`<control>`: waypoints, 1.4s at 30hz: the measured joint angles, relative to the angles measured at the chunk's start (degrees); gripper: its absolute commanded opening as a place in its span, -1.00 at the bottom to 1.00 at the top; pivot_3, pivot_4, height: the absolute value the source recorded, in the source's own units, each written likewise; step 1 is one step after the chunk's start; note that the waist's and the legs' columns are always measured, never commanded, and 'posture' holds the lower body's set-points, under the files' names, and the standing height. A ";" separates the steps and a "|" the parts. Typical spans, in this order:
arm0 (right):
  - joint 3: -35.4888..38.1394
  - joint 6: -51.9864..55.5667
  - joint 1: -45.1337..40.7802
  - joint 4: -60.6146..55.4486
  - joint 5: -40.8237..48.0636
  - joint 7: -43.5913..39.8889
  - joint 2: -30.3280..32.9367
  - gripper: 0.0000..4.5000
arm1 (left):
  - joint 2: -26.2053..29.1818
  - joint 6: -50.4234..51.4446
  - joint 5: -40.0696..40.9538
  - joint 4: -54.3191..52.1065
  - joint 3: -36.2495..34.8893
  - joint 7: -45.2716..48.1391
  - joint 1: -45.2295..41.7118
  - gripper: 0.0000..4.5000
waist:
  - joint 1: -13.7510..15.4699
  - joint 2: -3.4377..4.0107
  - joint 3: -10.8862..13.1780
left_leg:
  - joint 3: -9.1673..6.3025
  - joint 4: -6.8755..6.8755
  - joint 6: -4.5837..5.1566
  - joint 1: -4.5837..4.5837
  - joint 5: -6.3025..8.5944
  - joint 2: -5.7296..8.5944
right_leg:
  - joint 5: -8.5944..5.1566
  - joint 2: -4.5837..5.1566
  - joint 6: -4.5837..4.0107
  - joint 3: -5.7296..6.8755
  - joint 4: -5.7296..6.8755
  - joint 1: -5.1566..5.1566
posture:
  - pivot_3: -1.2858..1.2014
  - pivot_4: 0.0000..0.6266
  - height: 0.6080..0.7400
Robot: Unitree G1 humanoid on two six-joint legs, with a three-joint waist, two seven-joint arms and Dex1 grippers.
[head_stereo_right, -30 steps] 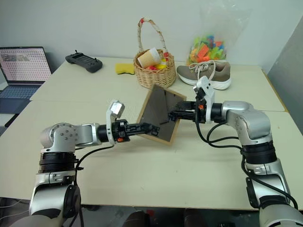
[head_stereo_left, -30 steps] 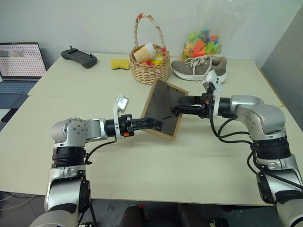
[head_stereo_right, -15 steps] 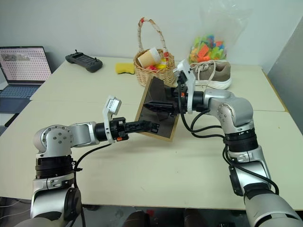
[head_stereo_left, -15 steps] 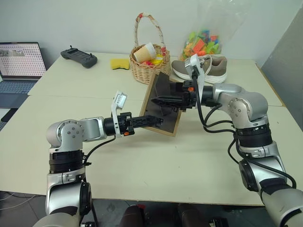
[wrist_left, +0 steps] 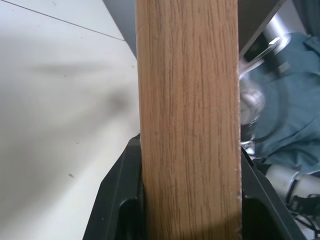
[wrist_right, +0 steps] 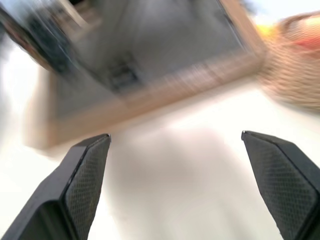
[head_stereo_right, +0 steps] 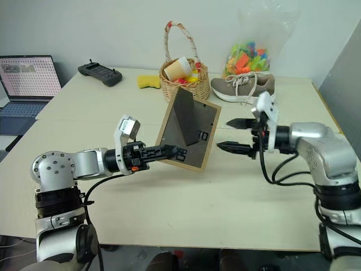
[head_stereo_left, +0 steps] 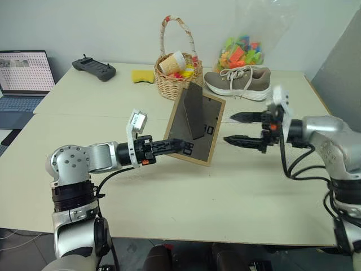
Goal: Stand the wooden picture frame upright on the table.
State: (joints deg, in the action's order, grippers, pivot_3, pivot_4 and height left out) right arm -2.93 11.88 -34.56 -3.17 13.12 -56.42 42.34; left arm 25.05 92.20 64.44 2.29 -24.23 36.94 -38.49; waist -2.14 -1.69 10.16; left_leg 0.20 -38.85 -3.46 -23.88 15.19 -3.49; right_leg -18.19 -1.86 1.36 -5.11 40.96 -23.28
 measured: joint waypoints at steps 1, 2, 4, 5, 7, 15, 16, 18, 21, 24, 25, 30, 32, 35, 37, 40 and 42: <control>-1.38 -15.06 0.06 5.02 -8.19 5.15 0.01 0.97 | -0.01 0.07 1.88 1.22 -0.07 -1.24 -0.14 -0.43 | -0.30 0.00 0.00 | 0.07 0.00 -0.01 0.03 -0.01 0.01 | 0.01 0.01 0.01 -0.04 0.05 -0.03 | 0.03 -0.52 1.00; -1.97 -24.91 -0.16 8.45 -13.73 9.39 0.01 0.97 | -0.01 0.07 3.38 2.23 -0.07 -2.08 -0.22 -0.43 | -0.48 0.00 0.00 | 0.08 0.00 -0.02 0.04 -0.01 0.00 | 0.01 0.01 0.01 -0.06 0.07 -0.03 | 0.03 -0.52 1.00; -3.50 -44.82 -2.62 16.01 -26.13 20.53 -0.26 0.97 | 0.19 0.07 7.24 4.60 0.07 -5.01 -0.39 -0.43 | -0.94 0.00 0.01 | 0.08 0.00 -0.25 0.06 -0.14 -0.07 | 0.01 0.05 0.00 -0.11 0.08 -0.05 | 0.03 -0.52 1.00; -4.05 -50.95 -3.72 18.16 -30.18 24.42 -0.42 0.97 | 0.19 0.07 8.66 5.26 0.36 -6.04 -0.48 -0.43 | -1.03 0.00 0.01 | 0.06 0.01 -0.29 0.05 -0.16 -0.08 | 0.01 0.05 -0.01 -0.15 0.10 -0.06 | 0.03 -0.52 1.00; -5.26 -61.39 -6.62 22.65 -38.34 33.05 -1.72 0.97 | 0.53 0.06 12.41 6.40 1.29 -8.67 -0.53 -0.43 | -1.15 0.00 0.00 | 0.02 0.03 -0.32 0.07 -0.18 -0.14 | 0.02 0.07 -0.02 -0.22 0.09 -0.06 | 0.03 -0.52 1.00; -10.50 -74.61 -15.41 31.59 -59.53 56.19 -5.47 0.81 | 1.00 -0.50 25.40 7.02 4.78 -18.82 1.84 -0.43 | -1.02 0.00 0.00 | -0.06 -0.01 -0.40 0.08 -0.22 -0.11 | 0.02 0.33 -0.03 -0.17 0.14 -0.02 | 0.03 -0.52 1.00; -11.18 -75.45 -15.96 32.54 -60.38 57.16 -5.43 0.77 | 1.24 -0.99 26.90 7.00 5.18 -19.88 2.40 -0.43 | -1.03 0.00 0.00 | -0.06 -0.01 -0.40 0.08 -0.22 -0.11 | 0.02 0.37 -0.03 -0.17 0.14 -0.02 | 0.03 -0.52 1.00; -12.01 -76.90 -16.09 33.60 -61.64 59.11 -5.42 0.55 | 1.88 -2.33 30.27 6.90 6.42 -22.16 3.41 -0.43 | -0.96 0.00 0.00 | -0.08 -0.01 -0.39 0.07 -0.22 -0.10 | 0.02 0.45 -0.03 -0.14 0.14 -0.01 | 0.03 -0.52 1.00; -12.29 -77.93 -16.18 33.89 -63.96 62.53 -5.13 0.26 | 3.18 -5.02 35.93 6.25 8.47 -25.27 4.73 -0.43 | -0.93 0.00 0.00 | -0.07 -0.02 -0.39 0.07 -0.23 -0.09 | 0.02 0.54 -0.02 -0.16 0.14 0.00 | 0.03 -0.52 1.00; -12.59 -78.77 -16.52 34.01 -65.40 64.61 -4.50 -0.04 | 4.90 -8.23 41.13 4.75 10.75 -27.99 5.86 -0.43 | -0.93 0.00 0.00 | -0.07 -0.02 -0.39 0.08 -0.23 -0.07 | 0.02 0.56 -0.02 -0.16 0.14 0.01 | 0.03 -0.52 1.00; -12.80 -78.89 -16.66 34.23 -65.50 64.99 -4.41 -0.14 | 5.22 -9.18 42.36 4.43 11.36 -28.76 6.16 -0.43 | -0.93 0.00 0.00 | -0.07 -0.02 -0.39 0.08 -0.23 -0.06 | 0.02 0.56 -0.02 -0.16 0.14 0.01 | 0.03 -0.52 1.00; -14.00 -79.12 -16.95 35.40 -66.62 65.53 -3.88 -0.34 | 7.08 -14.08 46.85 2.14 15.01 -31.45 8.31 -0.07 | -0.93 0.00 0.00 | -0.07 -0.03 -0.38 0.08 -0.23 -0.03 | 0.02 0.55 -0.02 -0.15 0.14 0.02 | 0.03 -0.52 1.00; -14.36 -79.44 -17.01 36.51 -66.54 65.54 -3.84 -0.42 | 8.03 -16.19 47.19 1.39 15.07 -31.83 8.40 0.15 | -0.94 0.00 0.00 | -0.06 -0.03 -0.38 0.08 -0.23 -0.02 | 0.02 0.55 -0.02 -0.15 0.14 0.02 | 0.03 -0.52 1.00; -14.37 -79.85 -17.78 37.67 -65.93 65.49 -3.90 -0.42 | 9.28 -17.84 47.24 1.04 15.21 -32.02 8.71 0.45 | -0.95 0.00 0.00 | -0.05 -0.03 -0.38 0.09 -0.23 -0.01 | 0.02 0.54 -0.03 -0.16 0.14 0.02 | 0.03 -0.52 1.00; -14.38 -80.14 -18.22 38.59 -65.04 65.28 -3.90 -0.42 | 10.36 -18.90 47.51 1.12 15.16 -31.73 8.71 0.62 | -0.96 0.00 0.00 | -0.07 -0.03 -0.38 0.09 -0.23 -0.01 | 0.02 0.53 -0.03 -0.13 0.13 0.03 | 0.03 -0.52 1.00; -16.31 -80.34 -18.57 42.87 -56.31 59.18 -5.09 -0.42 | 15.64 -19.54 47.78 2.19 12.54 -30.14 9.54 0.90 | -1.39 -0.02 0.00 | -0.03 -0.02 -0.37 0.10 -0.23 0.00 | 0.02 0.47 -0.03 -0.15 0.12 0.04 | 0.03 -0.52 1.00; -17.46 -78.99 -18.40 46.17 -46.10 51.43 -6.00 -0.42 | 19.59 -20.72 45.54 1.97 9.01 -28.84 11.55 1.00 | -1.67 -0.01 0.01 | -0.05 0.02 -0.37 0.13 -0.22 -0.05 | 0.02 0.48 -0.04 -0.15 0.11 0.06 | 0.03 -0.52 1.00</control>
State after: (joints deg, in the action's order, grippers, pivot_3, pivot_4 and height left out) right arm -20.39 -67.11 -52.97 42.99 -32.98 -5.00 36.33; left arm 44.64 71.48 109.98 4.26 -15.21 8.10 -26.94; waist -3.81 -1.70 10.17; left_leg 0.15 -38.83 -3.83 -23.75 14.97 -3.54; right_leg -18.17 -1.38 1.32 -5.26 41.06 -23.22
